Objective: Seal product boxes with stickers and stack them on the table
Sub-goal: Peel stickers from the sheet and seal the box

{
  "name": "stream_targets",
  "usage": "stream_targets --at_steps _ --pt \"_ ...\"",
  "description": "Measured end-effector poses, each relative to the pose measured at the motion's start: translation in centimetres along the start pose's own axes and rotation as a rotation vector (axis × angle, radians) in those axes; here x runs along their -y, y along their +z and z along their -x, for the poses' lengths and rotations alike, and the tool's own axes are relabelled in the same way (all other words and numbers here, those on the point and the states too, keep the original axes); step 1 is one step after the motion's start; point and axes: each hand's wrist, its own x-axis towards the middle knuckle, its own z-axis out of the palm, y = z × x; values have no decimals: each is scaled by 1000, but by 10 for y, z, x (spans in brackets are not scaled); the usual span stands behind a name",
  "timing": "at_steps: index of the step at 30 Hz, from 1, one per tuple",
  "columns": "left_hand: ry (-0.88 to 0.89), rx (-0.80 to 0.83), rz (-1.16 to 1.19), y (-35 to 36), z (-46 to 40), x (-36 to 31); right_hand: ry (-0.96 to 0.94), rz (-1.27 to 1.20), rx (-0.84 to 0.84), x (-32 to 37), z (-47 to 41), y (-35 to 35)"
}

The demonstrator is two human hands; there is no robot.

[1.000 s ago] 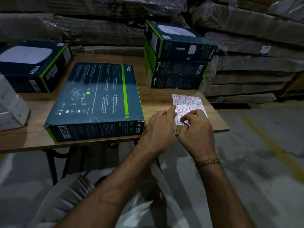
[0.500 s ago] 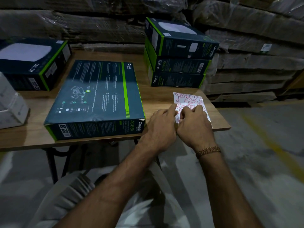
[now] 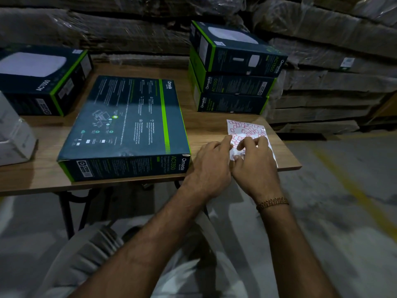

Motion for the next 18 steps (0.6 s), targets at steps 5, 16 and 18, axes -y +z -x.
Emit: stream_targets --at_steps 5,16,18 --pt "-20 8 6 4 0 3 -20 -36 -175 -2 14 10" --pt "-33 53 -19 2 0 3 16 141 -21 5 -7 -9" --pt "-29 53 -20 2 0 3 7 164 55 6 -11 -10"
